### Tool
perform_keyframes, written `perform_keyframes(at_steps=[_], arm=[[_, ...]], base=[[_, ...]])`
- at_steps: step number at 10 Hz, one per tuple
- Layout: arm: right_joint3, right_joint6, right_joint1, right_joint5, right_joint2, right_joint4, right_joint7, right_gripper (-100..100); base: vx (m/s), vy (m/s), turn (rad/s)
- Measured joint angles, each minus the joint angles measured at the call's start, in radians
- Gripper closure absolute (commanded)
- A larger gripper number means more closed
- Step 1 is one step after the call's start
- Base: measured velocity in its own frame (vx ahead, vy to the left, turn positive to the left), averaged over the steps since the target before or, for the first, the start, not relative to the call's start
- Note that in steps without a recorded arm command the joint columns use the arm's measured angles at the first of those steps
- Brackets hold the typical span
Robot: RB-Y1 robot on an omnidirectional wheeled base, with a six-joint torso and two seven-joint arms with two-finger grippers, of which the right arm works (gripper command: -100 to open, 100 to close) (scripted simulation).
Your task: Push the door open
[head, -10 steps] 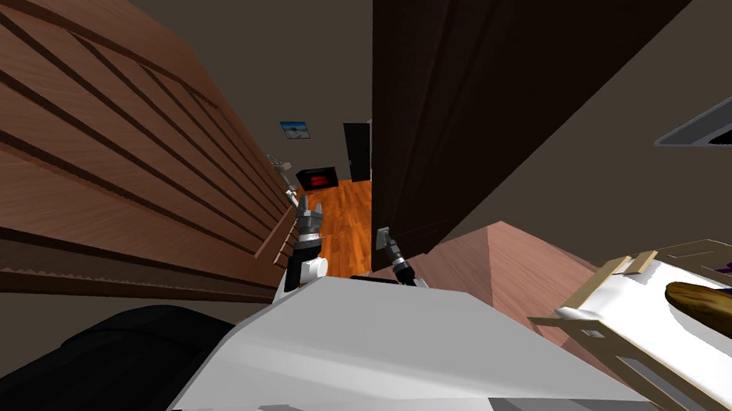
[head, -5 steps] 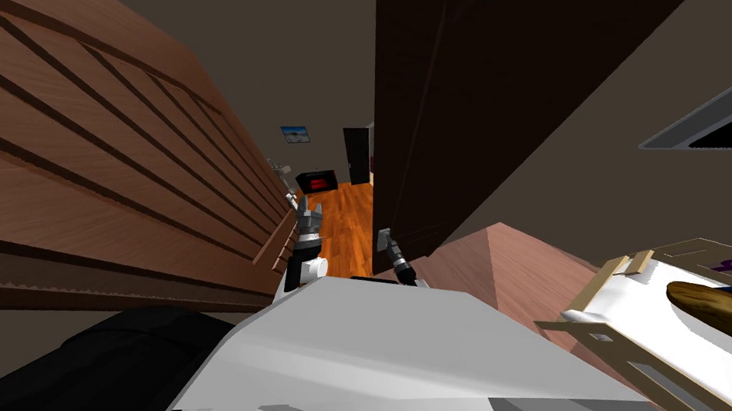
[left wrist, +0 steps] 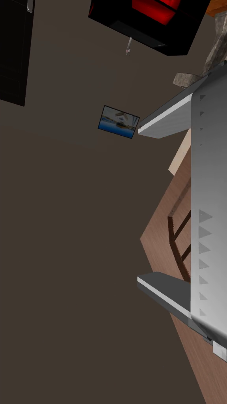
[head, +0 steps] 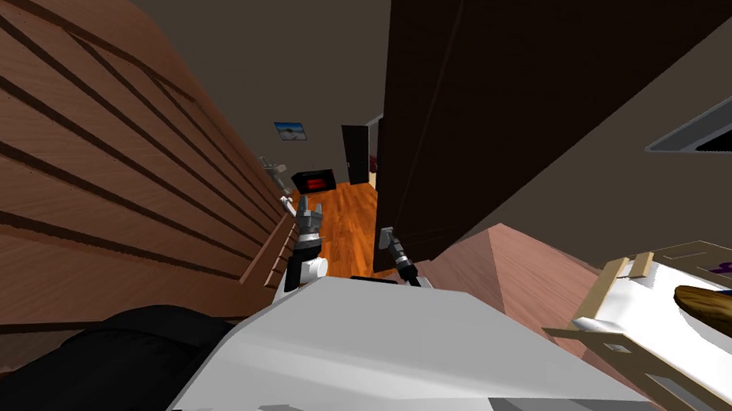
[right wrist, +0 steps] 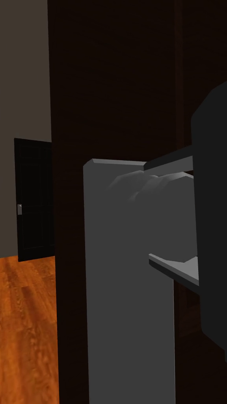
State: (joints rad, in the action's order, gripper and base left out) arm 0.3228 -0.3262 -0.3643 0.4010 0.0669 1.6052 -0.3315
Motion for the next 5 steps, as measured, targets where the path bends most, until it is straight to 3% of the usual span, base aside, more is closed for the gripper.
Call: perform_keyframes(at_steps=[5], arm=[[-0.055, 0.01, 0.016, -0.017, -0.012, -0.013, 0.021, 100]], base=[[0.123, 0.12, -0.073]])
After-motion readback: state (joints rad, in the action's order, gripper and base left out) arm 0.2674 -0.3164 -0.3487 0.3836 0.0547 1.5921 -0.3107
